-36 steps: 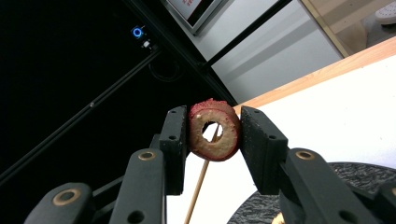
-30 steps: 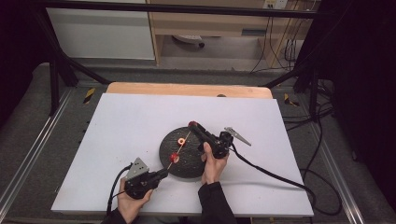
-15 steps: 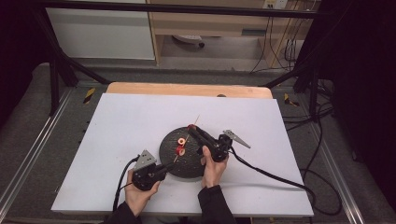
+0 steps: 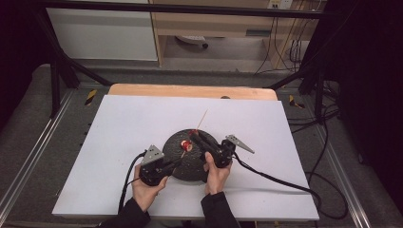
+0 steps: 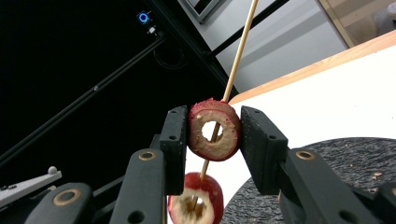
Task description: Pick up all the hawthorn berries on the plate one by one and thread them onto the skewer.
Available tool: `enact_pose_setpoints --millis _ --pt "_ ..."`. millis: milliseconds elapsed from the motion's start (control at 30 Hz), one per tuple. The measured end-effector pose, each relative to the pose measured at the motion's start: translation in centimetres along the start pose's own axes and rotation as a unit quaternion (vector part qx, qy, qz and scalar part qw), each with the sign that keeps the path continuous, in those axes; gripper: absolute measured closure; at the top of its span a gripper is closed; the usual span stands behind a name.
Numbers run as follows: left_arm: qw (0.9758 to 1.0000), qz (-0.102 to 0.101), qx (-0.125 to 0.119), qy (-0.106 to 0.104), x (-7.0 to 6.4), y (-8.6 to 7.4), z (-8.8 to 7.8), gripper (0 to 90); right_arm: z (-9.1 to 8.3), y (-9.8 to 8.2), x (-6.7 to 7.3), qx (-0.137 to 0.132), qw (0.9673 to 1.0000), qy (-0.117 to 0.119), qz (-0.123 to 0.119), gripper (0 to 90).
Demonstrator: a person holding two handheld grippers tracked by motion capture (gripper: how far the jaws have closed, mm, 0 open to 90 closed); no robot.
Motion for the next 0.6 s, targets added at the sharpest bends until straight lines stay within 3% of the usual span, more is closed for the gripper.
enact_pose_setpoints --millis 467,600 --pt "1.0000 0.002 0.001 -0.003 0.22 -0.11 0.12 88.4 0.04 -0.46 -0.16 0.013 0.9999 -0.005 -0.006 62.4" --pt "1.0000 0.005 0.003 0.000 0.59 -0.30 -0.32 88.4 -0.26 -0.08 0.04 0.020 0.9996 -0.008 -0.019 53.3"
Point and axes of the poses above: each handheld gripper's, and its own axes: z roughly forward along the jaws, y roughly out of its top, x roughly to its left, the point moved 10 cm from there along z, roughly forward along the jaws, and after that the axes turned 6 degrees about x, right-handed, at the moved point
